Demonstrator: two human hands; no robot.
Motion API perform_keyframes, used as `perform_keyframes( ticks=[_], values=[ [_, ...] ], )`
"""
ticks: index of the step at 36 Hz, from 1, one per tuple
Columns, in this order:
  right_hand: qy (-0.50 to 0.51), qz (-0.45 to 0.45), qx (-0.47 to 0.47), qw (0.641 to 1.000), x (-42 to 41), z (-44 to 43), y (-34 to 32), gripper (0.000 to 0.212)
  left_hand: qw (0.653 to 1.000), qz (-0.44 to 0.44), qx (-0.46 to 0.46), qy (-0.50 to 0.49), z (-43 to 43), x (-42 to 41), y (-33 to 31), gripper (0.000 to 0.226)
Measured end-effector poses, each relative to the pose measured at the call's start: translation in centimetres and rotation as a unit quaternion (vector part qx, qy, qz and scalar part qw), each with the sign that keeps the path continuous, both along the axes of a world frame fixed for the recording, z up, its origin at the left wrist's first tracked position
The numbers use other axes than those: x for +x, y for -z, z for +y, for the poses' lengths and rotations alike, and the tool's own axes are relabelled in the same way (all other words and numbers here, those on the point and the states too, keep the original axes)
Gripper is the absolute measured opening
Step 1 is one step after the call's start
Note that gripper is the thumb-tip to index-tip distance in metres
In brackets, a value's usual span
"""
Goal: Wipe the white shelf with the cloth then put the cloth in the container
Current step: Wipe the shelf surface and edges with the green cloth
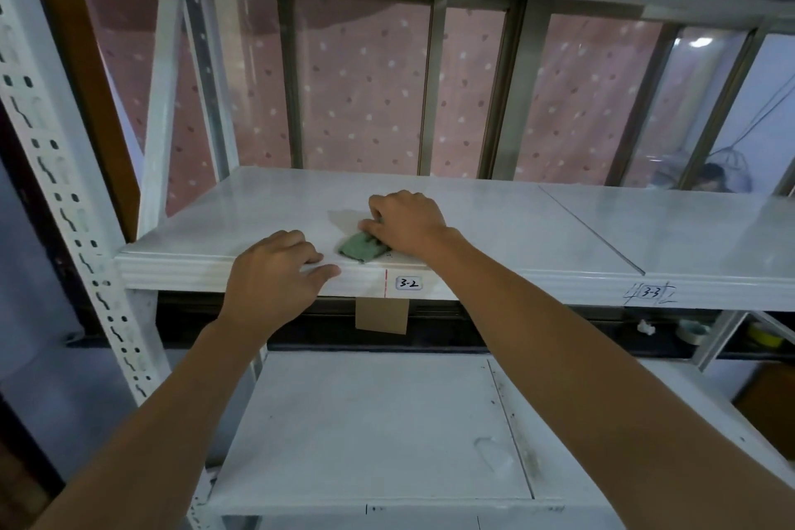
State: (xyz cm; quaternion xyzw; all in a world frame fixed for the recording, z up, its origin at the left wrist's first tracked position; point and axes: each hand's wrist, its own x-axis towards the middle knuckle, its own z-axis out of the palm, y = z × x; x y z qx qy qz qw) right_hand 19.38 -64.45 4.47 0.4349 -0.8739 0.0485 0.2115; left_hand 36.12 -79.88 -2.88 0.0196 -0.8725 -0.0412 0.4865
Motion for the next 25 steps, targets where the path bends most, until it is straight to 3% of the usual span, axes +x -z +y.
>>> perform_keyframes(
  ticks=[6,12,15,21,25],
  values=[
    [-0.050,0.066,-0.018,0.996,4.2,2.2,1.1,0.034,1.000,0.016,-0.021,0.016,0.1,0.3,0.2,0.028],
    [-0.122,0.014,0.013,0.992,7.2,5.8,0.9,0.033,0.999,-0.021,0.011,0.030,-0.3,0.5,-0.5,0.034],
    [-0.129,0.013,-0.028,0.991,7.1,7.6,0.6,0.034,0.998,-0.045,0.016,0.043,-0.6,0.6,-1.1,0.036],
    [-0.020,0.035,-0.146,0.988,4.9,9.7,-2.9,0.035,0.997,-0.067,0.030,0.037,-0.4,0.7,-1.9,0.037],
    [0.141,0.030,-0.113,0.983,2.8,10.7,-3.2,0.033,0.997,-0.062,0.030,0.043,-0.3,1.5,-1.4,0.030]
  ],
)
